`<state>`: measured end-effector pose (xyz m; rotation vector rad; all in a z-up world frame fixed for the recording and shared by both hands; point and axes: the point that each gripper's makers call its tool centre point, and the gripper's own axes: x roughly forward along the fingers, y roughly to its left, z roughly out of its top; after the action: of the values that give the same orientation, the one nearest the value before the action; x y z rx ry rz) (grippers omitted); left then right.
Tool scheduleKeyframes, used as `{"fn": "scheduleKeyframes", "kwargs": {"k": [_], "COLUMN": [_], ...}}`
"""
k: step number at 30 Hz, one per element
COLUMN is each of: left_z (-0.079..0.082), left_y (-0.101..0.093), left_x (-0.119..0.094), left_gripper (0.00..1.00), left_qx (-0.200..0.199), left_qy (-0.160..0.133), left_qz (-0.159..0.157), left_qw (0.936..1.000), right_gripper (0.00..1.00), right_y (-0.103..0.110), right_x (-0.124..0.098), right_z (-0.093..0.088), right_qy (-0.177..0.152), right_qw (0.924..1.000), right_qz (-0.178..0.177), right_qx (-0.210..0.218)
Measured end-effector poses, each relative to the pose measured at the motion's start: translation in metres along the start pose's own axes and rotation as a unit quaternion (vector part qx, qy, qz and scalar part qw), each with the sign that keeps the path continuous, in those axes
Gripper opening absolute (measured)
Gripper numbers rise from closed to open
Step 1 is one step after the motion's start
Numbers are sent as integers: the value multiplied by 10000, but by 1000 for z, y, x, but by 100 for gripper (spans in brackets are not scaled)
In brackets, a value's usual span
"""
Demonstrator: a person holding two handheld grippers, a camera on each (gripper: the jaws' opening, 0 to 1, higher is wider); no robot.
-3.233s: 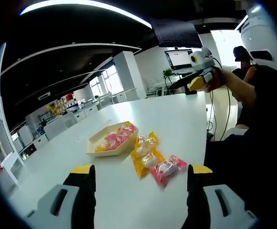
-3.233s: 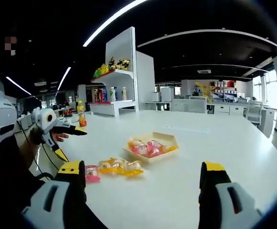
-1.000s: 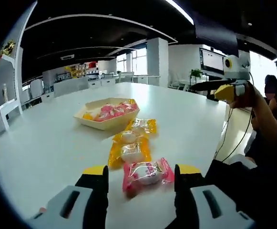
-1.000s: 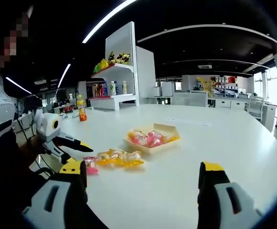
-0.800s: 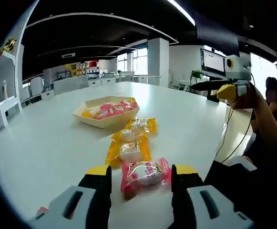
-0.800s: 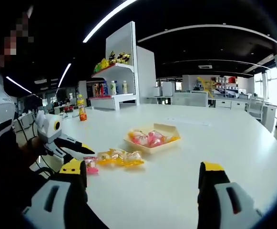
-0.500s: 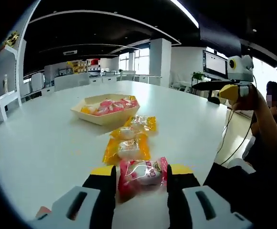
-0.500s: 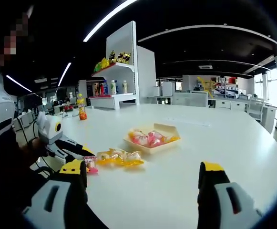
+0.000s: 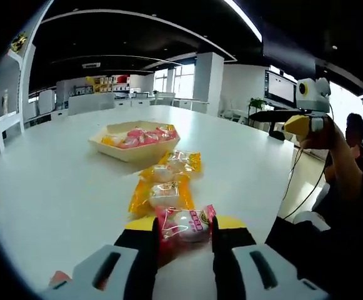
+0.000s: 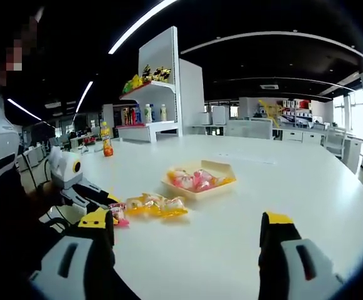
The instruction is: Pick up the marshmallows scattered on the table and place them into the bowl on the table
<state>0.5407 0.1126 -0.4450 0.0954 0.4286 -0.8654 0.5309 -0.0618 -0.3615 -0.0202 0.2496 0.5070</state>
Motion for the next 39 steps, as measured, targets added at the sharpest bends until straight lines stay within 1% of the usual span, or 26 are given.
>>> {"fn": "scheduleKeyframes", "kwargs": {"k": [4,5,6,7,10,16,19,25,33,37,39], "left_z": [0,0,0,1,0,2,2,4,6,15,16], "left_y": [0,-1,-1,-2,-3,-10,-11,-10,-10,-11,-11], "left_x": [-1,-1,-1,-2,-2,-4,-4,-7,-9,-14,-13], "left_gripper": [31,30,27,26,26,22,21,20,20,20,20], "left_qx": [4,13,8,-21,6,-90,-107,47,41,29,37], "left_qy": [-3,-5,-10,-46,-27,-47,-60,-108,-147,-291,-311], "left_qz": [-6,-11,-30,-44,-76,-210,-223,-149,-165,-184,-175], "left_qw": [10000,10000,10000,10000,10000,9997,9997,9998,9997,9994,9994], "right_gripper": [94,94,94,94,94,94,94,93,93,93,93], "right_y": [0,0,0,0,1,0,1,1,1,0,0], "right_x": [0,0,0,0,0,-1,-1,-1,0,0,0], "right_z": [-1,-1,-1,-2,-2,-2,-2,-2,-3,-3,-3], "right_qy": [10,11,13,15,18,24,29,33,42,47,32], "right_qw": [10000,10000,10000,10000,10000,10000,10000,10000,10000,10000,10000], "right_qz": [-3,-3,-3,-3,2,-17,-15,-17,-12,-18,-25], "right_qx": [6,8,8,5,1,4,-2,-19,-23,-21,-22]}}
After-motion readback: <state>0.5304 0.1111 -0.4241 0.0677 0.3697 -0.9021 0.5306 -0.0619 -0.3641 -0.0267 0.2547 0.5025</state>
